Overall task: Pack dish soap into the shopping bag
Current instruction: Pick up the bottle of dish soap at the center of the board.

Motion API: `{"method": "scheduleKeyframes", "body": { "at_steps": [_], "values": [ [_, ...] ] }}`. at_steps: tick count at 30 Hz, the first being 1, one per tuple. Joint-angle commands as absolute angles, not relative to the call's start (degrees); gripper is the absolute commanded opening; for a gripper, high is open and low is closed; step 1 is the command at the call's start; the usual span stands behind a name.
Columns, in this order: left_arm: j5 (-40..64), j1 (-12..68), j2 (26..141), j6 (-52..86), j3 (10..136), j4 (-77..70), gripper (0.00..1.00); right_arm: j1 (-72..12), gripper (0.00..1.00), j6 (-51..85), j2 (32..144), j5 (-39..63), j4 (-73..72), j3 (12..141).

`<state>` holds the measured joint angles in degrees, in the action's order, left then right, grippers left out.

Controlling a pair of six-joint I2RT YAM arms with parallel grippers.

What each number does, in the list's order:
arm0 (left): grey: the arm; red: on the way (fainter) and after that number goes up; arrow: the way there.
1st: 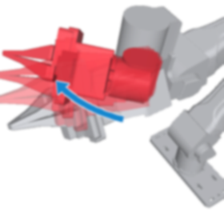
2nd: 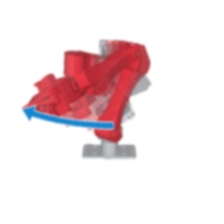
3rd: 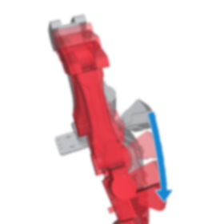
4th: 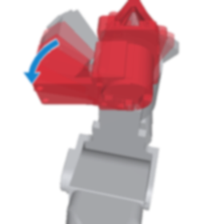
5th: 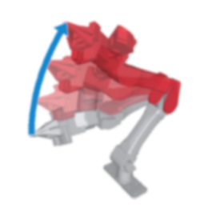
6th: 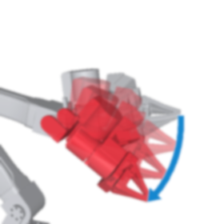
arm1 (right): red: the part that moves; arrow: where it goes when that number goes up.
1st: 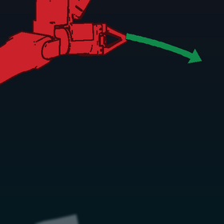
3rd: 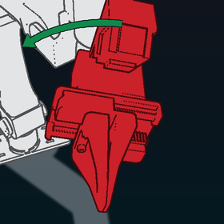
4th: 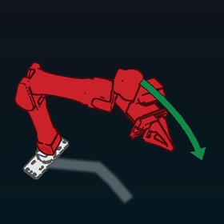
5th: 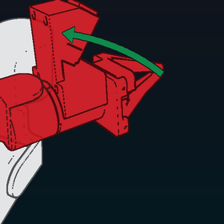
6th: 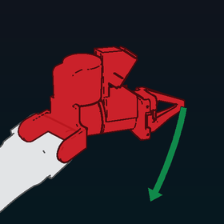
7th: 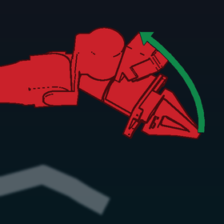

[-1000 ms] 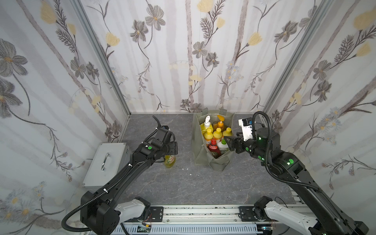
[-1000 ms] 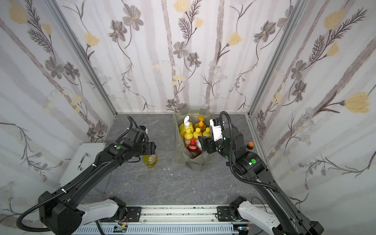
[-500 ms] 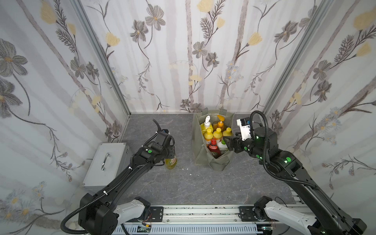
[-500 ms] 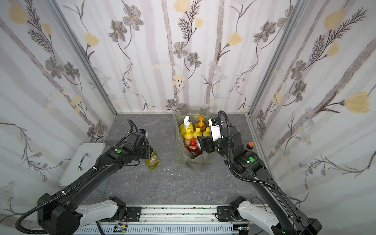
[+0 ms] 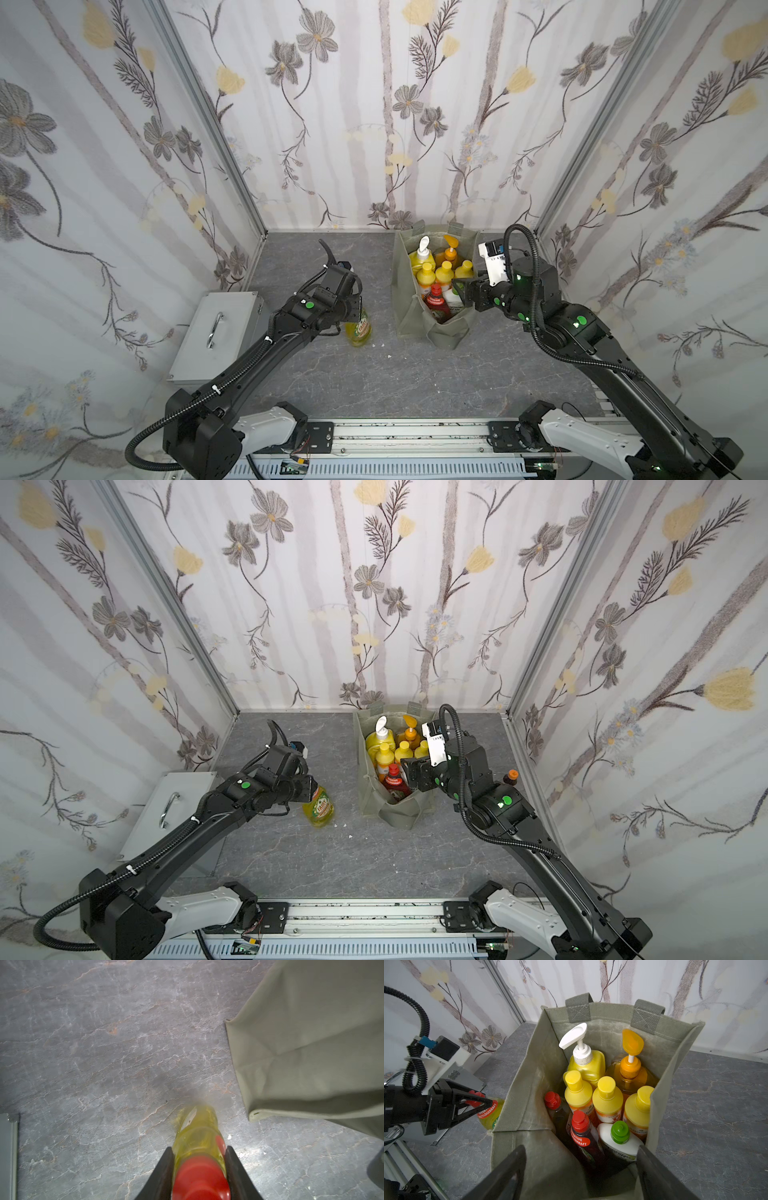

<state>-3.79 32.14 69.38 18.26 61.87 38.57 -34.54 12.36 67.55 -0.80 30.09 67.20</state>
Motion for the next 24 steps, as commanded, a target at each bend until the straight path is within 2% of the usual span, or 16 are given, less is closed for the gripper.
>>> {"method": "scheduleKeyframes", "body": {
  "at_steps": [1,7,13,17,21,24],
  "values": [
    [-4.3,33.02,69.69,18.68,65.18,36.88,0.11,-34.63,0.82,12.56,69.39,2.48,28.31,68.0],
    [-4.46,34.35,70.38,18.81,68.78,38.2,0.08,-37.09,0.75,12.79,75.5,5.91,28.73,68.2],
    [-3.78,35.42,69.81,19.58,74.05,40.09,0.04,-43.15,0.71,14.52,81.23,7.18,26.77,67.76],
    [-4.34,35.44,69.74,20.04,81.3,42.35,0.02,-47.64,0.69,16.03,85.13,12.68,23.91,69.16],
    [-5.52,35.42,71.6,19.6,91.13,45.11,0.0,-48.7,0.68,16.87,84.84,16.67,20.76,69.58],
    [-5.32,35.46,74.69,19.05,98.51,46.39,0.0,-48.03,0.69,16.56,80.93,12.85,21.23,69.59]
  ]
}}
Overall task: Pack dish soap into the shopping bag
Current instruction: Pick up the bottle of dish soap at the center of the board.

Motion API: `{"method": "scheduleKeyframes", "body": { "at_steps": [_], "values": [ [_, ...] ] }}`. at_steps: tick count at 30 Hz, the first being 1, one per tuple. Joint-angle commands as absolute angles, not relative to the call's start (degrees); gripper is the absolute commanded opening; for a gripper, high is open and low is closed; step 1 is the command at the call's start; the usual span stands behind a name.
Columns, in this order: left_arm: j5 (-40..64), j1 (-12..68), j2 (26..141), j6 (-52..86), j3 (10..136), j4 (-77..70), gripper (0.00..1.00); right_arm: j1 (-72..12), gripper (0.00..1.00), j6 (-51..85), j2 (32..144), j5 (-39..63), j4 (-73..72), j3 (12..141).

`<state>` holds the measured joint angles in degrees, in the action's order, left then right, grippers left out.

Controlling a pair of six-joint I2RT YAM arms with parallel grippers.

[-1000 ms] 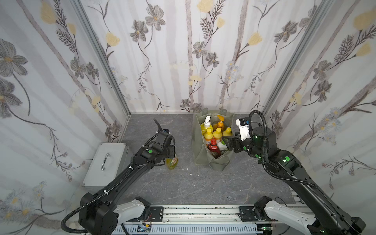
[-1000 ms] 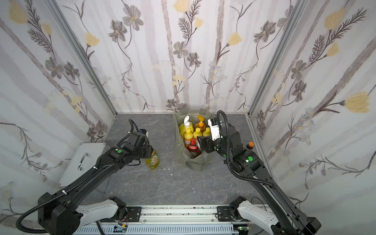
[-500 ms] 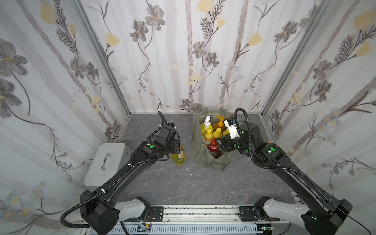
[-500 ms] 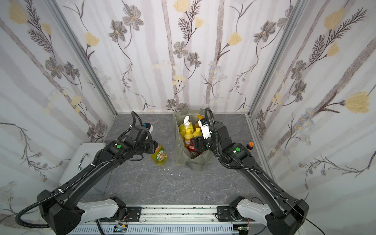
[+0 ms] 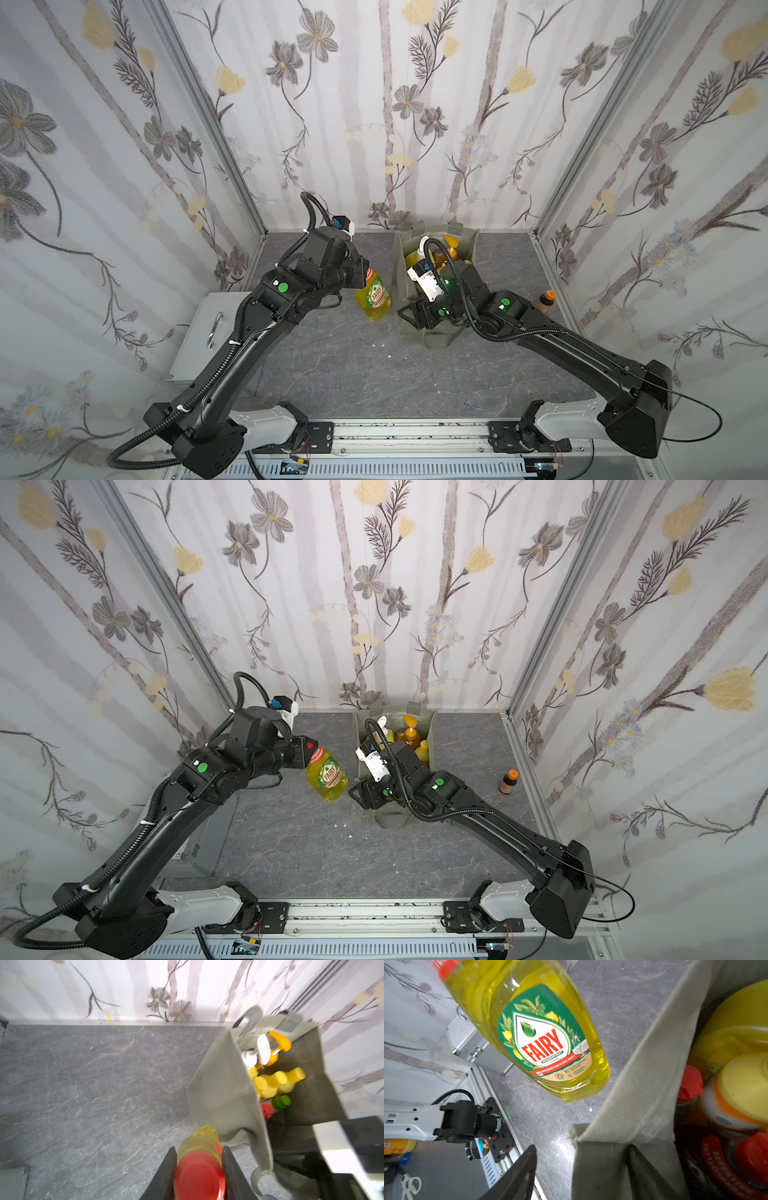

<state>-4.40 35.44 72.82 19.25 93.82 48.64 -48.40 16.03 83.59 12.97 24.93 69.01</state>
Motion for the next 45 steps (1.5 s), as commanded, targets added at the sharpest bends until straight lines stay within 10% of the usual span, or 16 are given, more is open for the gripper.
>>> {"method": "scheduleKeyframes", "body": {
  "at_steps": [1,13,25,45],
  "values": [
    [-5.12,35.51,75.75,19.07,100.65,46.72,0.0,-47.39,0.7,16.61,79.23,11.43,21.56,69.33],
    [2.77,37.32,88.52,21.19,125.1,45.22,0.0,-26.63,0.74,14.07,60.76,6.65,27.9,64.35],
    [3.87,39.42,104.93,22.42,148.52,46.55,0.0,-24.12,0.74,14.5,60.05,7.0,27.16,60.82],
    [-19.64,44.32,107.41,13.8,146.32,54.88,0.0,-21.45,0.74,14.86,59.58,4.39,26.86,59.85]
  ]
}}
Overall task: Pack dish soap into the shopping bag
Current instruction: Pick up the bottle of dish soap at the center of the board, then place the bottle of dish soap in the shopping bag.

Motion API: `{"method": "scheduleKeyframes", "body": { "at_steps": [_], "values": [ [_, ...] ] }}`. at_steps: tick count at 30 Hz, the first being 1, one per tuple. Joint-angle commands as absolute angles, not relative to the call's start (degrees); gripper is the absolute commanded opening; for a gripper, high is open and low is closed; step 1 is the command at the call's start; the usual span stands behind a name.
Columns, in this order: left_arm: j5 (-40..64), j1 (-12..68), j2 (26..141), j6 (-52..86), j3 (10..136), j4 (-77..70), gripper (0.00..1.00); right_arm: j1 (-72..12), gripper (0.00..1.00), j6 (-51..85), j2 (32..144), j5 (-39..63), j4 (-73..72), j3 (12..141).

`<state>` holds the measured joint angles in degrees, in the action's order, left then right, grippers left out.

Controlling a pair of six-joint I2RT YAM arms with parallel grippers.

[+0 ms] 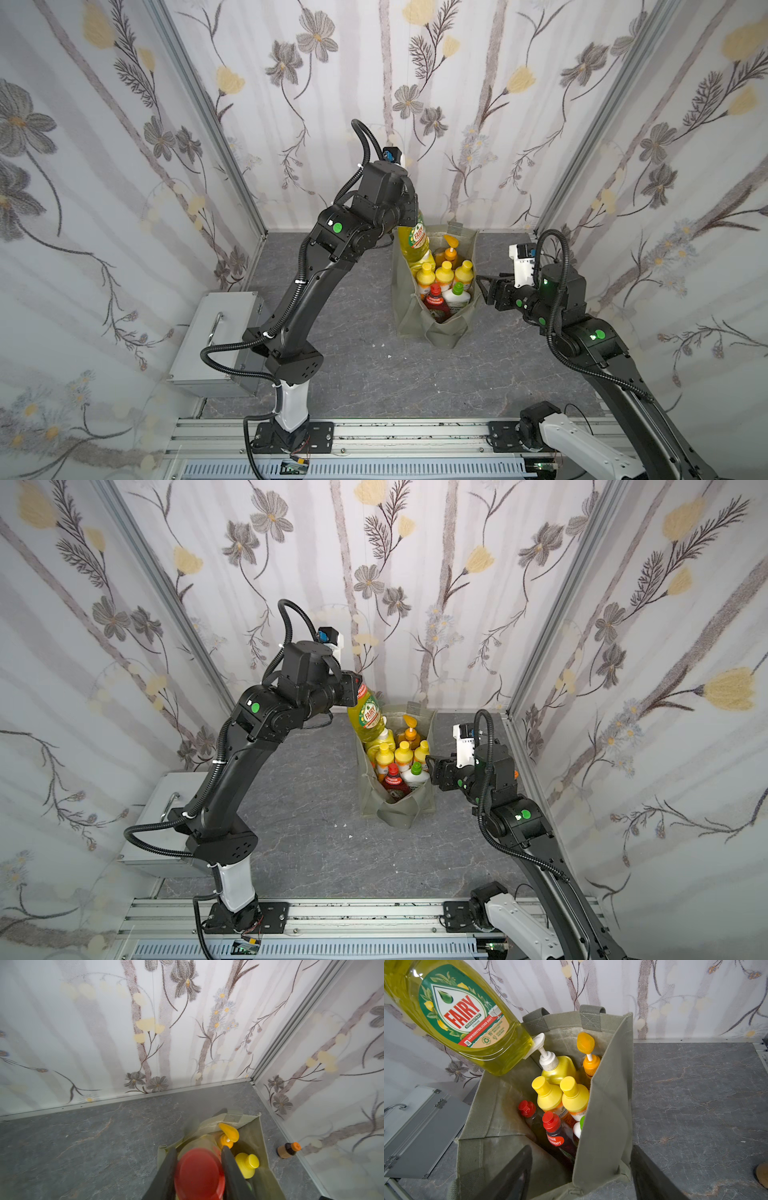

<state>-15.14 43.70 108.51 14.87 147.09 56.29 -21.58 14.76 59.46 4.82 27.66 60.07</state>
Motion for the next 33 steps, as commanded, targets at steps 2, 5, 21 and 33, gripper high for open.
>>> {"method": "scheduleKeyframes", "body": {
  "at_steps": [2,5,21,33],
  "values": [
    [-20.31,44.87,106.73,13.47,145.77,54.67,0.0,-21.29,0.74,14.92,59.53,4.61,26.81,59.68],
    [-21.22,45.45,105.92,12.93,145.76,54.59,0.0,-21.18,0.74,14.9,59.57,4.7,26.57,59.59],
    [-28.58,45.53,109.12,12.04,146.07,57.97,0.0,-20.96,0.74,14.89,59.74,4.57,26.54,59.04],
    [-33.44,45.97,118.55,13.49,153.82,61.6,0.0,-21.03,0.74,15.18,60.75,5.43,26.38,59.58]
  ]
}}
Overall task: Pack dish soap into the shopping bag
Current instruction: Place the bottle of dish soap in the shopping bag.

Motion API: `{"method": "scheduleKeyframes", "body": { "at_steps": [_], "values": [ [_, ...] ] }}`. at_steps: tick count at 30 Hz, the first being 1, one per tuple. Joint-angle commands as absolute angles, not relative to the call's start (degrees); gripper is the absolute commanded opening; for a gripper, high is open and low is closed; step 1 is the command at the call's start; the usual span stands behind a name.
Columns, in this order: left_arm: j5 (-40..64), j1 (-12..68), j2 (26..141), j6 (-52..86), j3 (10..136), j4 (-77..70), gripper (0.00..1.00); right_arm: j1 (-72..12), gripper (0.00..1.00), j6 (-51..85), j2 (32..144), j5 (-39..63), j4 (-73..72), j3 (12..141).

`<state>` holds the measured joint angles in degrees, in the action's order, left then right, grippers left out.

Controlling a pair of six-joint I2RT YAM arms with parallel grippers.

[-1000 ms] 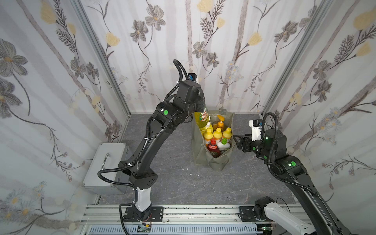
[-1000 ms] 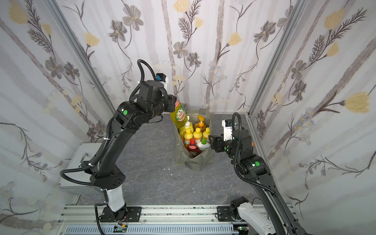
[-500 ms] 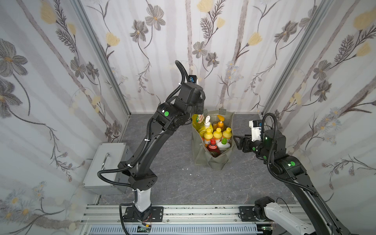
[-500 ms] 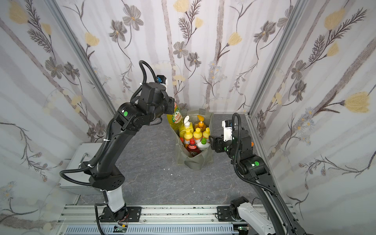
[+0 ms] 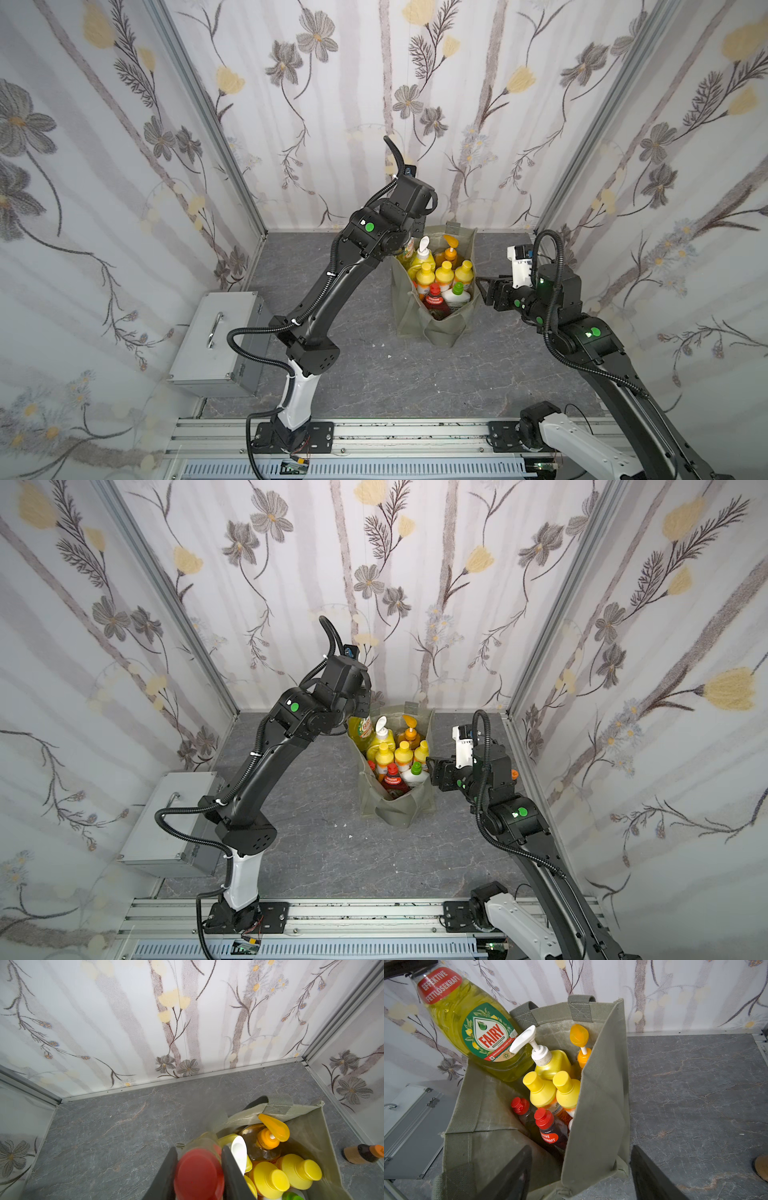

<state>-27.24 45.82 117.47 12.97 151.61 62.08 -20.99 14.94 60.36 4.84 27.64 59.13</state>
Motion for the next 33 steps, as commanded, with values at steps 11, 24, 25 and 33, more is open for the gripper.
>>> {"method": "scheduleKeyframes", "body": {
  "at_steps": [11,24,25,33],
  "values": [
    [-39.9,48.32,121.11,14.83,153.14,62.3,0.0,-21.07,0.74,15.38,62.81,6.81,25.46,61.34],
    [-36.01,48.02,121.3,20.92,146.26,59.26,0.0,-21.04,0.74,15.16,62.85,8.01,25.35,60.95],
    [-35.01,47.75,120.99,21.53,145.29,58.58,0.0,-21.01,0.74,15.14,62.87,8.15,25.25,60.84],
    [-26.11,45.36,118.27,25.48,137.63,52.8,0.0,-21.17,0.74,15.12,64.05,10.59,25.22,61.43]
  ]
}}
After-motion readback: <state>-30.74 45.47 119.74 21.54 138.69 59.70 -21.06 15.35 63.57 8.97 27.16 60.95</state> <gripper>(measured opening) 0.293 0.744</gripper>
